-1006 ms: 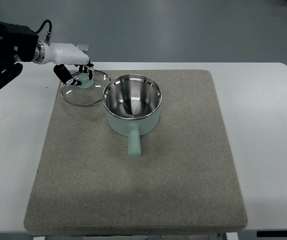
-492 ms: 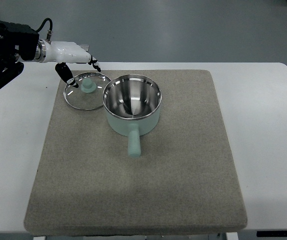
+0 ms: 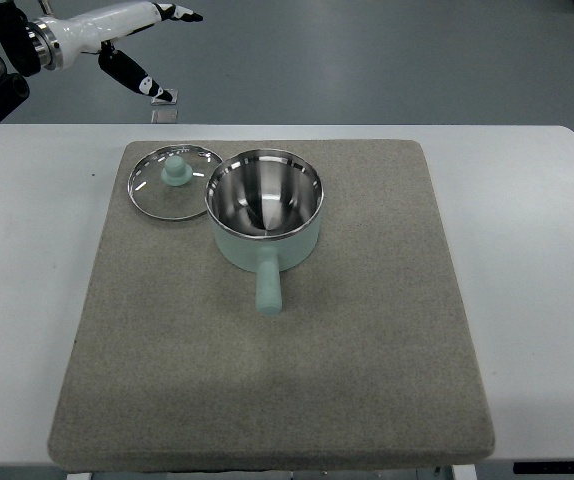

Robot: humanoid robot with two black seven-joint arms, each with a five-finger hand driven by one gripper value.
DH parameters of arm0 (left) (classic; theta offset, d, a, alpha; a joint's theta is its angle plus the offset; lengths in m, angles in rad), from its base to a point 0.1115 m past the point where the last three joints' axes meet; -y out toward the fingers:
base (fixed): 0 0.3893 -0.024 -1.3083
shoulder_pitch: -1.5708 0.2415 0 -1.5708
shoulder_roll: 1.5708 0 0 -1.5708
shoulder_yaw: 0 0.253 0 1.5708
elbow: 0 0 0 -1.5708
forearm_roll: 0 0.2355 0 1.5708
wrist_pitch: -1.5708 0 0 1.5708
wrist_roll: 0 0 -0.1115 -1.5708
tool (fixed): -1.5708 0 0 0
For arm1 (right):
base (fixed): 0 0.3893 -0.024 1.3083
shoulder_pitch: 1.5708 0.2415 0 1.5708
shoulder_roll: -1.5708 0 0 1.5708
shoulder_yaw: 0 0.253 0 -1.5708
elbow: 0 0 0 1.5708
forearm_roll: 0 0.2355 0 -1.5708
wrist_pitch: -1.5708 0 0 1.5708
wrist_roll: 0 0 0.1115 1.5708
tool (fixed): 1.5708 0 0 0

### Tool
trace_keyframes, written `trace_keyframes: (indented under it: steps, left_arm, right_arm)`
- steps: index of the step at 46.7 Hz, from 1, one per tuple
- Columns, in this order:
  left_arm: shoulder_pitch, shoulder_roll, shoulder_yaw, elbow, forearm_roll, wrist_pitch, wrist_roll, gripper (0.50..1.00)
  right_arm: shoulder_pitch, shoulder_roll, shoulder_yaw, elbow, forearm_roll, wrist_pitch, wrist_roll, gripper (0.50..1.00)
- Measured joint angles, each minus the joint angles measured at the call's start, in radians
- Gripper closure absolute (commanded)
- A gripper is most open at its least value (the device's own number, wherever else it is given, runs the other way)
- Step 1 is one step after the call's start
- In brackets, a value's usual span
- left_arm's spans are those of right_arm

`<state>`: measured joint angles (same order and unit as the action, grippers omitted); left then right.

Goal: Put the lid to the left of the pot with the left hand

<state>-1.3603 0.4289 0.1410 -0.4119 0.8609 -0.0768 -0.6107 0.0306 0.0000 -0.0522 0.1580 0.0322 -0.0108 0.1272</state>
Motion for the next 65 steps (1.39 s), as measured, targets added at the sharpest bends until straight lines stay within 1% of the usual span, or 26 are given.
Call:
trace_keyframes:
  steps: [4,12,17,19,25,31,34,39,42,51,55,65]
  left_arm:
    - [0.003,-0.013,-0.004,0.037,-0.141,-0.007,0.000,0.538]
    - [0.042,-0.069,-0.014,0.100,-0.451,-0.016,0.000,0.538]
    - [0.063,-0.102,-0.016,0.123,-0.621,-0.020,0.000,0.538]
    - [0.077,-0.114,-0.016,0.128,-0.667,-0.017,0.014,0.538]
    - [0.117,-0.154,-0.069,0.158,-0.789,-0.020,0.082,0.538]
    - [0.183,-0.187,-0.139,0.166,-0.823,-0.064,0.087,0.538]
    - [0.203,-0.189,-0.192,0.167,-0.827,-0.108,0.086,0.538]
    - [0.246,-0.190,-0.297,0.167,-0.820,-0.211,0.086,0.536]
    - [0.259,-0.190,-0.324,0.168,-0.820,-0.235,0.086,0.536]
    - [0.268,-0.181,-0.421,0.170,-0.856,-0.242,0.099,0.536]
    - [0.271,-0.181,-0.432,0.171,-0.852,-0.238,0.099,0.534]
    - [0.270,-0.181,-0.447,0.172,-0.852,-0.235,0.096,0.508]
  right_arm:
    - [0.000,0.000,0.000,0.000,0.000,0.000,0.000,0.576]
    - [0.000,0.000,0.000,0.000,0.000,0.000,0.000,0.576]
    - [0.000,0.000,0.000,0.000,0.000,0.000,0.000,0.576]
    - [0.000,0.000,0.000,0.000,0.000,0.000,0.001,0.576]
    - [-0.001,0.000,0.000,0.000,0.000,0.000,0.000,0.576]
    - [0.000,0.000,0.000,0.000,0.000,0.000,0.000,0.576]
    - [0.000,0.000,0.000,0.000,0.000,0.000,0.000,0.576]
    - [0.000,0.000,0.000,0.000,0.000,0.000,0.000,0.576]
    - [0.000,0.000,0.000,0.000,0.000,0.000,0.000,0.576]
    - [0.000,0.000,0.000,0.000,0.000,0.000,0.000,0.576]
    - [0.000,0.000,0.000,0.000,0.000,0.000,0.000,0.576]
    - [0.000,0.000,0.000,0.000,0.000,0.000,0.000,0.576]
